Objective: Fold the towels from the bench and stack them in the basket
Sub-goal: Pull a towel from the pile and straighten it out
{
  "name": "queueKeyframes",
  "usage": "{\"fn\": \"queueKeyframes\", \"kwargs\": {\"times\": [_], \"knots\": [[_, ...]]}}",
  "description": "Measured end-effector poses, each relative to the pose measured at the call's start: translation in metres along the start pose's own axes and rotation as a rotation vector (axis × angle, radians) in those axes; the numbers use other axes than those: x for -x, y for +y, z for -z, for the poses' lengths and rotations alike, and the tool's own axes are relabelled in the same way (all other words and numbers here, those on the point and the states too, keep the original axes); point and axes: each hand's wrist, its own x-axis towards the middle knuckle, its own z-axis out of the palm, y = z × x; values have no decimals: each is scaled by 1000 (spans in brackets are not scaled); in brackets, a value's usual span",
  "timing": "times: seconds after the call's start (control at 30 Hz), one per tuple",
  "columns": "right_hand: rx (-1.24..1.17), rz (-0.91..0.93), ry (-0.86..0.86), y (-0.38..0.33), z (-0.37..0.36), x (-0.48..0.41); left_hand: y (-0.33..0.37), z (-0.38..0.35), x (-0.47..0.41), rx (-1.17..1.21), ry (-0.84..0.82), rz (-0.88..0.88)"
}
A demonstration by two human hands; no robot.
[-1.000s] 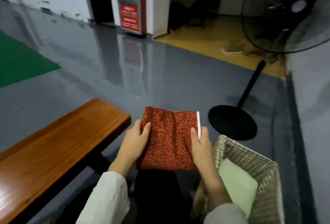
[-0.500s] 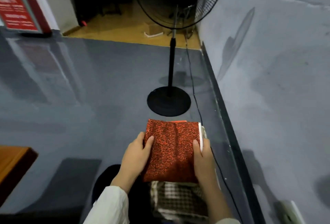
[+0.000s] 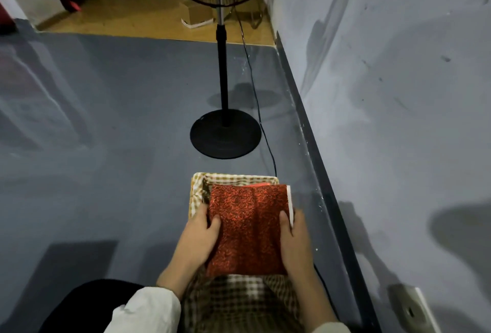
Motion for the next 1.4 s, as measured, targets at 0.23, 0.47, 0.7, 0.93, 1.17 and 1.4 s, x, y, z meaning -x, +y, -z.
{"fn": "queueKeyframes", "kwargs": {"times": [0.23,0.47,0.7,0.93,1.17,1.4], "knots": [[-1,-36,-35,19,-16,-28,-14,-20,-33,-45,21,63],[34,-52,-29,25,-33,-56,-25,-25,-62,-69,18,74],[213,-97,-91,38,-39,-60,-33,-29,-63,-230,9,34],[302,-27,-54,33,-43,-56,-30,-27,-60,-364,-8,-11],[344,92,-50,6,-40,-48,-14,-11,-52,-422,20,-120],[423,217,-132,-38,-44,-24,2,33,-25,-473,45,-172]]}}
